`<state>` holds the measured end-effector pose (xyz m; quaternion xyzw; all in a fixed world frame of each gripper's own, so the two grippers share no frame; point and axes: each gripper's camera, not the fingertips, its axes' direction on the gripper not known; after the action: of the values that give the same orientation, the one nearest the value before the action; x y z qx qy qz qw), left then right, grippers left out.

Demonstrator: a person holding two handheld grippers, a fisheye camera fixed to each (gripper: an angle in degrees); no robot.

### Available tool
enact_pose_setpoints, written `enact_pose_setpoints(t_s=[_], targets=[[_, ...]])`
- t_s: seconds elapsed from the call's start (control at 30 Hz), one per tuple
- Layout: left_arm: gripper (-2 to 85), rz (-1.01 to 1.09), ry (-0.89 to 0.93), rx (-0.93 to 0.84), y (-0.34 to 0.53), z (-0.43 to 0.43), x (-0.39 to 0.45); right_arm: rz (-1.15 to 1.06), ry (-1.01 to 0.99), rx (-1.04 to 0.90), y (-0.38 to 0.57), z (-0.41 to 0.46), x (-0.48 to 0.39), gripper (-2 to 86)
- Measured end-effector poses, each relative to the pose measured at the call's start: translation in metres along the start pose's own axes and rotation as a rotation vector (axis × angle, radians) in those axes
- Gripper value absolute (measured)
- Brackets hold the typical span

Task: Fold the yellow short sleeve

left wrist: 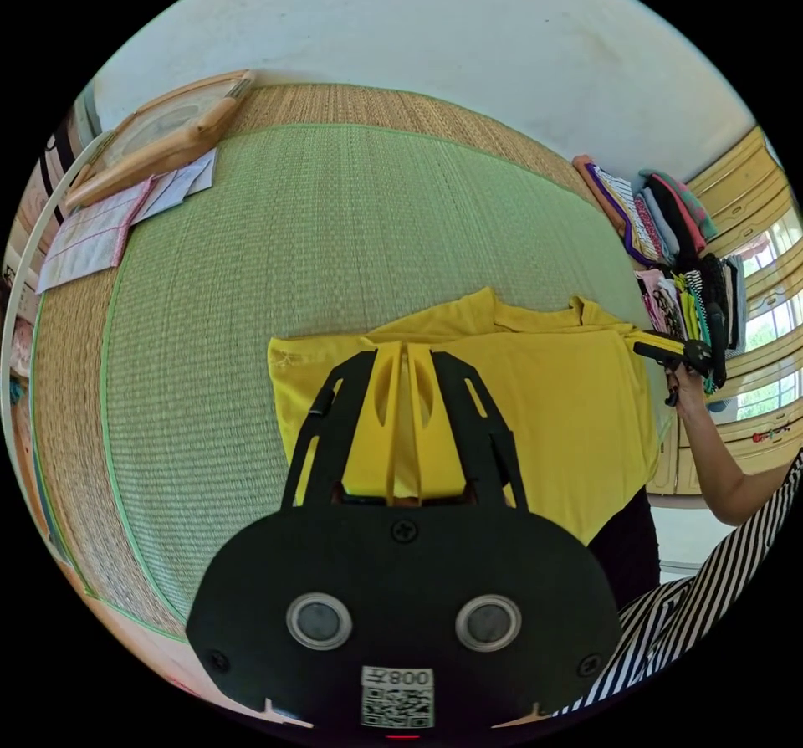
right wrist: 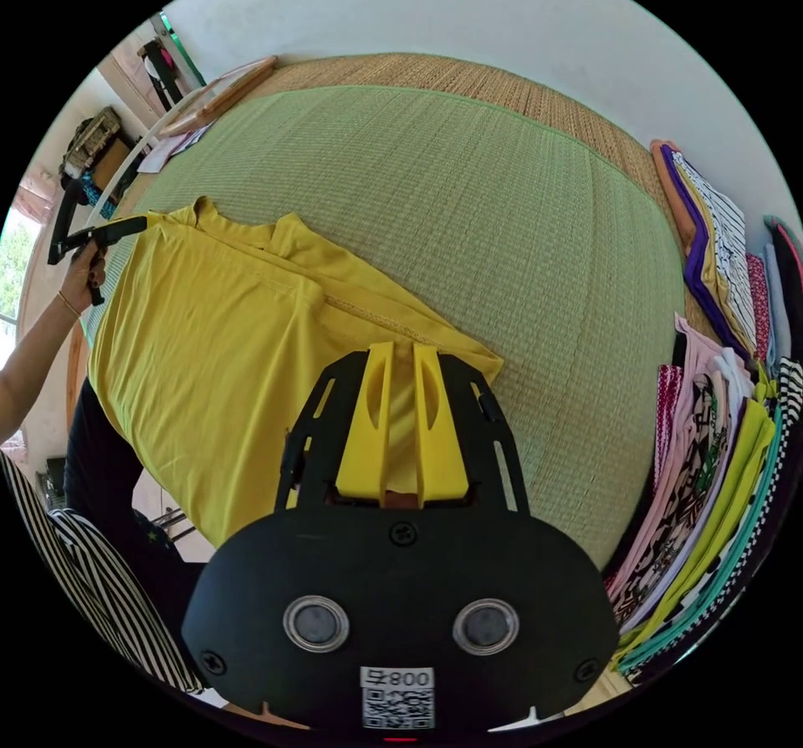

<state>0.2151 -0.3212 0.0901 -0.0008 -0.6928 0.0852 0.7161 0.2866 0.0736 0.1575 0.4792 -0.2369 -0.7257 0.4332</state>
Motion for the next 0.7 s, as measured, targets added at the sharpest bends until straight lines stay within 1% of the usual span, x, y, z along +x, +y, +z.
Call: enact_pose_setpoints(t_s=[0.17,0.3,0.47,0.63,0.7], targets=[[0.6,-0.016,0.017,0.016,0.007,0.005,-0.006,0.022,-0.011,0.024,0.006,-0.009,0.003,0.9],[0.5,0.002,0.009,0.032,0.008,0.004,-0.004,0.051,-0.026,0.088,0.012,-0.028,0.007,0.3],[0.4,-0.006,0.011,0.032,0.008,0.013,-0.008,0.077,-0.051,0.111,0.01,-0.033,0.016,0.1],[0.4,-0.022,0.008,0.036,0.012,0.02,-0.011,0.104,-0.052,0.07,-0.001,-0.012,0.025,0.1],[0.4,-0.032,0.01,0.029,0.014,0.023,-0.013,0.131,-0.087,0.011,-0.004,0.009,0.033,0.1]])
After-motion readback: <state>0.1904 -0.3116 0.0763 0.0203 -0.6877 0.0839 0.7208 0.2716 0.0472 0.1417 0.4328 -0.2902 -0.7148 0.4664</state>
